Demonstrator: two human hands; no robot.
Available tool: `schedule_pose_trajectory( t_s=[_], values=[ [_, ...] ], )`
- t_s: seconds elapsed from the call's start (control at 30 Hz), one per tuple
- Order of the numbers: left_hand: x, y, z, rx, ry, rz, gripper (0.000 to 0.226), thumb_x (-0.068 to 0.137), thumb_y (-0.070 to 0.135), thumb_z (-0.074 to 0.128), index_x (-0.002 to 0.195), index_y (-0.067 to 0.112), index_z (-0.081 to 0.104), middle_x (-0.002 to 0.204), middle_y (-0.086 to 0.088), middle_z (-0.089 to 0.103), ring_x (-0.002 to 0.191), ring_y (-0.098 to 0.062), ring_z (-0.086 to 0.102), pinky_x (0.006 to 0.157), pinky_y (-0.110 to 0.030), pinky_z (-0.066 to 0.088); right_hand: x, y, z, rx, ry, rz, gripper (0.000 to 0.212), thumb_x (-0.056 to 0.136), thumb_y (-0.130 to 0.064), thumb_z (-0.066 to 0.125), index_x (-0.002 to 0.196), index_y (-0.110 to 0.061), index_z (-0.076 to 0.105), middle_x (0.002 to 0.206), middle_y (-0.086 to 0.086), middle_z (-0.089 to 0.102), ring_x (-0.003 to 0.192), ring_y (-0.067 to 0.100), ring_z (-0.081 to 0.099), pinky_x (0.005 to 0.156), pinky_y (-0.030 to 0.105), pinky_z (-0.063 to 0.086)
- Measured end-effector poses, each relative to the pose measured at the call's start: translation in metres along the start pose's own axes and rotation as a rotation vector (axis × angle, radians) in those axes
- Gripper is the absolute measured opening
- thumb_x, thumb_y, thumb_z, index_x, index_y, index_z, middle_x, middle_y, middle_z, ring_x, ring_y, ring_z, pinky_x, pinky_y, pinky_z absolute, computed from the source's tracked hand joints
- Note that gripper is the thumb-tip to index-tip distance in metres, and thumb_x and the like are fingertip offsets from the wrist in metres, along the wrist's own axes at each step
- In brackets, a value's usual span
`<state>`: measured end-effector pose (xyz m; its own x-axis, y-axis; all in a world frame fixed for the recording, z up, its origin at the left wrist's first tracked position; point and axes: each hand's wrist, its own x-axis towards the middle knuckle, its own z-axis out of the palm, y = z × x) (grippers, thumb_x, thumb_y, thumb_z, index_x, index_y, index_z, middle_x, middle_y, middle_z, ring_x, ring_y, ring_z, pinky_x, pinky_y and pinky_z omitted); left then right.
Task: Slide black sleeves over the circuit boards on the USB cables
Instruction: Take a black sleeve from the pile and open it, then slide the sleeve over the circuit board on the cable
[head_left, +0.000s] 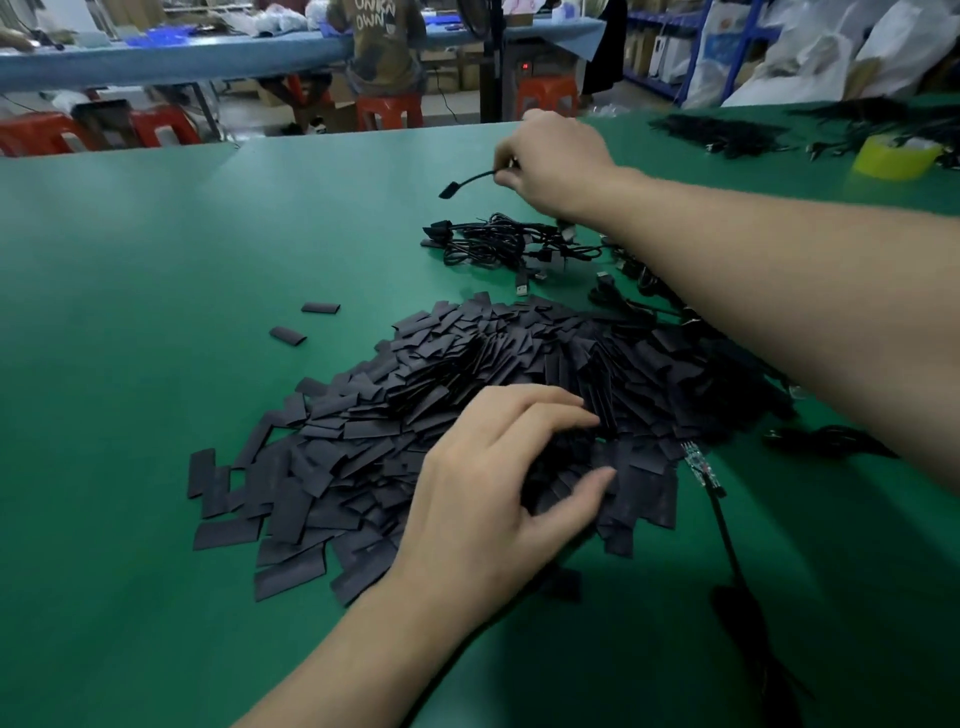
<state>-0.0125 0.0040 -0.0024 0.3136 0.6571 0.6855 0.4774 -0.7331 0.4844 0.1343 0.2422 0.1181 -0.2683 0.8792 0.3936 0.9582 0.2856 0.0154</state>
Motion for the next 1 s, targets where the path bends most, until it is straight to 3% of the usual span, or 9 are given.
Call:
schedule_pose_trajectory(
  t_s=[0.07, 0.23, 0.47, 0.57, 0.7, 0.77, 0.87, 1.0],
  values=[
    [0.000, -0.001, 0.000, 0.007, -0.010, 0.007, 0.025, 0.091, 0.032, 0.076, 0.112, 0.018, 0.072, 0.120, 0.008, 0.065, 0.118, -0.010, 0.060, 0.098, -0.028, 0.049, 0.019, -0.009, 0.011, 0.008, -0.033, 0.018, 0.026, 0.103, -0.034, 0.060, 0.122, -0.021, 0.073, 0.131, 0.016, 0.057, 0.109, 0.040, 0.061, 0.081, 0.037, 0.043],
    [0.000, -0.001, -0.001, 0.023, -0.013, -0.010, 0.025, 0.090, 0.031, 0.077, 0.111, 0.016, 0.073, 0.118, 0.007, 0.066, 0.116, -0.010, 0.061, 0.097, -0.026, 0.049, 0.021, -0.025, 0.031, 0.041, -0.156, 0.022, 0.046, 0.101, -0.034, 0.063, 0.145, -0.024, 0.055, 0.147, 0.014, 0.042, 0.122, 0.039, 0.056, 0.102, 0.044, 0.044],
    [0.000, 0.003, -0.003, 0.091, 0.003, -0.055, 0.016, 0.096, 0.023, 0.069, 0.109, 0.015, 0.073, 0.114, 0.007, 0.068, 0.112, -0.011, 0.062, 0.097, -0.028, 0.049, -0.094, -0.011, -0.009, 0.146, -0.026, -0.056, 0.018, 0.099, -0.034, 0.063, 0.112, -0.024, 0.070, 0.110, 0.004, 0.058, 0.102, 0.026, 0.058, 0.083, 0.036, 0.047],
    [0.002, 0.005, -0.006, 0.136, 0.032, -0.065, 0.013, 0.098, 0.020, 0.065, 0.108, 0.015, 0.072, 0.111, 0.006, 0.067, 0.108, -0.013, 0.062, 0.095, -0.029, 0.049, -0.165, 0.004, -0.038, 0.131, -0.110, -0.006, 0.013, 0.096, -0.039, 0.065, 0.097, -0.028, 0.071, 0.092, -0.005, 0.062, 0.086, 0.018, 0.061, 0.076, 0.035, 0.050],
    [0.004, 0.007, -0.010, 0.245, 0.027, -0.096, 0.013, 0.099, 0.021, 0.062, 0.106, 0.017, 0.072, 0.106, 0.007, 0.066, 0.101, -0.017, 0.060, 0.087, -0.036, 0.049, -0.244, 0.015, -0.065, 0.078, -0.337, 0.156, 0.023, 0.094, -0.053, 0.061, 0.079, -0.036, 0.062, 0.076, -0.019, 0.061, 0.070, 0.002, 0.060, 0.059, 0.026, 0.046],
    [0.004, 0.008, -0.012, 0.311, -0.011, -0.097, 0.011, 0.099, 0.023, 0.064, 0.104, 0.019, 0.073, 0.100, 0.007, 0.066, 0.095, -0.019, 0.059, 0.083, -0.038, 0.047, -0.270, 0.017, -0.064, 0.016, -0.424, 0.236, 0.033, 0.093, -0.062, 0.059, 0.076, -0.034, 0.061, 0.075, -0.016, 0.064, 0.069, 0.006, 0.062, 0.060, 0.029, 0.051],
    [0.003, 0.012, -0.015, 0.356, -0.092, -0.060, 0.016, 0.097, 0.035, 0.066, 0.101, 0.023, 0.077, 0.092, 0.008, 0.064, 0.089, -0.018, 0.059, 0.078, -0.038, 0.044, -0.292, 0.014, -0.054, -0.018, -0.412, 0.308, 0.043, 0.088, -0.073, 0.056, 0.079, -0.031, 0.059, 0.078, -0.012, 0.064, 0.075, 0.016, 0.063, 0.065, 0.034, 0.053],
    [0.000, 0.023, -0.008, 0.349, -0.219, 0.018, 0.034, 0.094, 0.056, 0.063, 0.104, 0.027, 0.079, 0.092, 0.008, 0.063, 0.089, -0.018, 0.059, 0.075, -0.040, 0.043, -0.298, 0.008, -0.045, 0.018, -0.379, 0.348, 0.029, 0.091, -0.061, 0.062, 0.084, -0.034, 0.057, 0.087, -0.013, 0.061, 0.087, 0.018, 0.061, 0.067, 0.032, 0.042]
  ],
)
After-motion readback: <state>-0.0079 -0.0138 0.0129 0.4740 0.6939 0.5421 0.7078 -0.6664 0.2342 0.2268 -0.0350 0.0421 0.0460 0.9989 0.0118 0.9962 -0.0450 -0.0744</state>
